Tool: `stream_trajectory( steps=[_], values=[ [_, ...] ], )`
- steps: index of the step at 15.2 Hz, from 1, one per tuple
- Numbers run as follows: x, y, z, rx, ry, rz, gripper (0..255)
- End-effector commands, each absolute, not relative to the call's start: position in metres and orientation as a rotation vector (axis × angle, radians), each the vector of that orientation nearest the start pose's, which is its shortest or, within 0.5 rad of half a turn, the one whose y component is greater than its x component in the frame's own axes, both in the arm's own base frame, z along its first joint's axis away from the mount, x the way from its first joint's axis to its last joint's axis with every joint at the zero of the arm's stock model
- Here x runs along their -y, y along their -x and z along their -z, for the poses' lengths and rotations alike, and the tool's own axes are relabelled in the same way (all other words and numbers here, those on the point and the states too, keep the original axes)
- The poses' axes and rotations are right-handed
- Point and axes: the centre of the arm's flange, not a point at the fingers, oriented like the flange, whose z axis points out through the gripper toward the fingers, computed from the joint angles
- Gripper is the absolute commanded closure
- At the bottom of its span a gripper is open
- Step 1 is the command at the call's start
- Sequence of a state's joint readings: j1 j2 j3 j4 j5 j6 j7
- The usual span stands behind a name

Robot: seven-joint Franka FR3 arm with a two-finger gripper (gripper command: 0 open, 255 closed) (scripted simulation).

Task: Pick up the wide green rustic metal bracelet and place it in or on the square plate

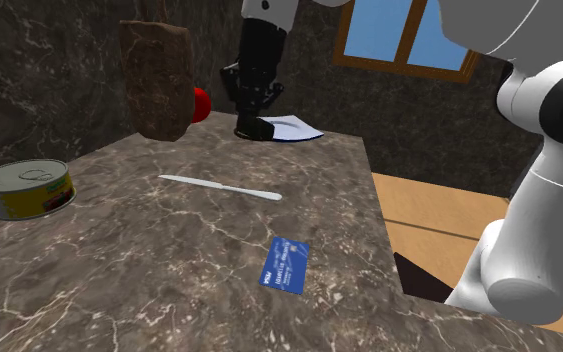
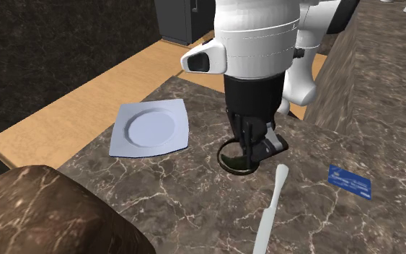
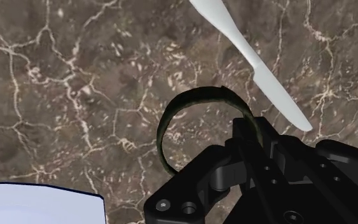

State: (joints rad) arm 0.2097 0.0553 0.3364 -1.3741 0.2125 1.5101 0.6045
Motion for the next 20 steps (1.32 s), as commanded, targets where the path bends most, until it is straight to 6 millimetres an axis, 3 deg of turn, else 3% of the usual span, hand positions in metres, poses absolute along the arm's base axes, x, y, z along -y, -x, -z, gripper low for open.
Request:
stream_trajectory(
  steps=[1,3,20],
  values=[
    [-0.307,-0.473,-0.695,-0.055,2.902,-0.08,255],
    [-0.307,-0.473,-0.702,-0.055,2.902,-0.08,255],
    [-0.117,-0.592,-0.712,-0.055,2.902,-0.08,255]
  ],
)
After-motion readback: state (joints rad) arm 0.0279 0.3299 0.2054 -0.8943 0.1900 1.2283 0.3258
